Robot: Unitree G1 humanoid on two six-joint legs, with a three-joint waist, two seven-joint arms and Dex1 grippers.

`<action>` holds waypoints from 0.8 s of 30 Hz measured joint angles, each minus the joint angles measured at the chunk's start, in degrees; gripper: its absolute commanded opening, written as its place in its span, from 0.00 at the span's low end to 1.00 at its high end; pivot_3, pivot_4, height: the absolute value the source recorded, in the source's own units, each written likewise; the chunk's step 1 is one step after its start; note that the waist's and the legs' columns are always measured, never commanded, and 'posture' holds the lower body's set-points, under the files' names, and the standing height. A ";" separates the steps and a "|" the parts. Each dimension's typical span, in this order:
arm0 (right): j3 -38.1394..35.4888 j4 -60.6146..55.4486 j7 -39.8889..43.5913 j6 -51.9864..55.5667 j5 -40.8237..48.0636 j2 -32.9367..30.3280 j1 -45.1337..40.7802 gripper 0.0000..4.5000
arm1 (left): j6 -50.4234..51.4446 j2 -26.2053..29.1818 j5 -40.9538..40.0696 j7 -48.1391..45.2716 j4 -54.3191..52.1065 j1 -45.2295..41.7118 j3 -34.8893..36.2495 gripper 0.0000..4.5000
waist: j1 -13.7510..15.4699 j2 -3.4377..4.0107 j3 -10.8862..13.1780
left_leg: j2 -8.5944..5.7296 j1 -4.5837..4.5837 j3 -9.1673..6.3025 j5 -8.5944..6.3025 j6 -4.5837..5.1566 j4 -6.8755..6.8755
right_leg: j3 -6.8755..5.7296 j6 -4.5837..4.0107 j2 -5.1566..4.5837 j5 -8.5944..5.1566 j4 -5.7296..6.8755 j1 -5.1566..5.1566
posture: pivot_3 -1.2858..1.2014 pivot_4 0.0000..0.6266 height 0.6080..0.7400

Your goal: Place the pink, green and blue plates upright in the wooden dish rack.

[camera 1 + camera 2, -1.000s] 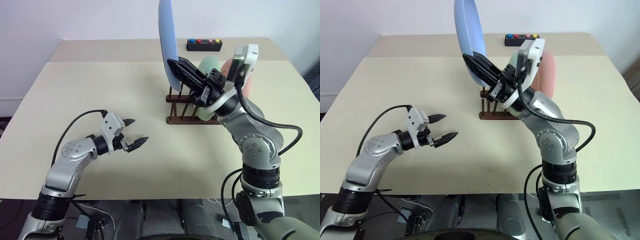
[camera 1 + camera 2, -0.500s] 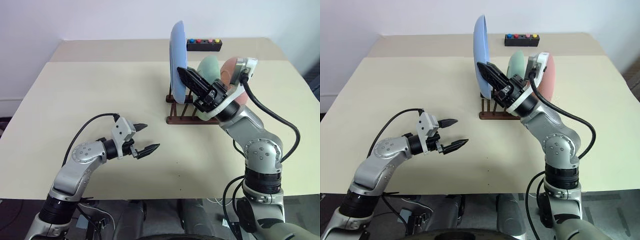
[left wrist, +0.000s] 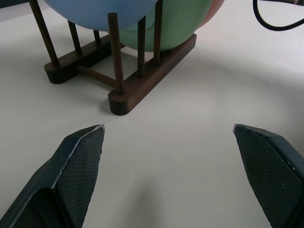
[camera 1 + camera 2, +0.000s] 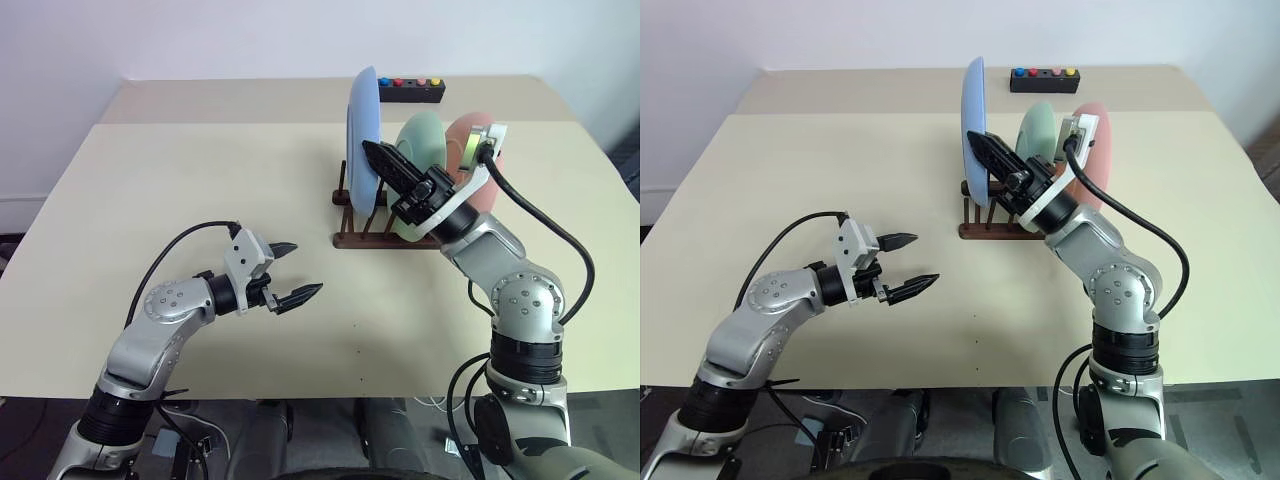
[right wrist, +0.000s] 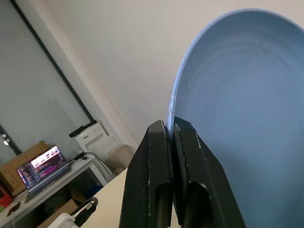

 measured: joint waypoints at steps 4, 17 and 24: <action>0.01 0.16 -0.62 0.70 0.46 -0.10 0.00 0.21 | -0.53 -0.02 0.04 -0.44 0.40 0.01 0.00 1.00 | 0.00 0.00 0.00 | 0.00 0.00 0.00 0.00 0.00 0.00 | 0.00 0.00 0.00 0.00 0.00 0.00 | 0.52 0.24 1.00; 0.23 0.14 -1.02 0.63 -1.08 -0.89 -0.71 0.97 | -3.82 -0.41 0.35 -0.86 2.50 1.02 -0.01 1.00 | 0.00 0.00 0.00 | 0.00 0.00 0.00 0.00 0.00 0.00 | 0.00 0.00 0.00 0.00 -0.01 0.00 | 0.52 0.24 1.00; 0.47 -0.55 -0.40 0.26 -4.88 -4.44 -4.38 0.97 | -4.01 -0.41 0.35 -0.89 2.52 1.03 -0.01 1.00 | 0.01 0.01 0.01 | 0.00 0.00 0.01 0.00 0.00 -0.01 | 0.00 0.00 0.00 0.00 -0.02 0.00 | 0.52 0.24 1.00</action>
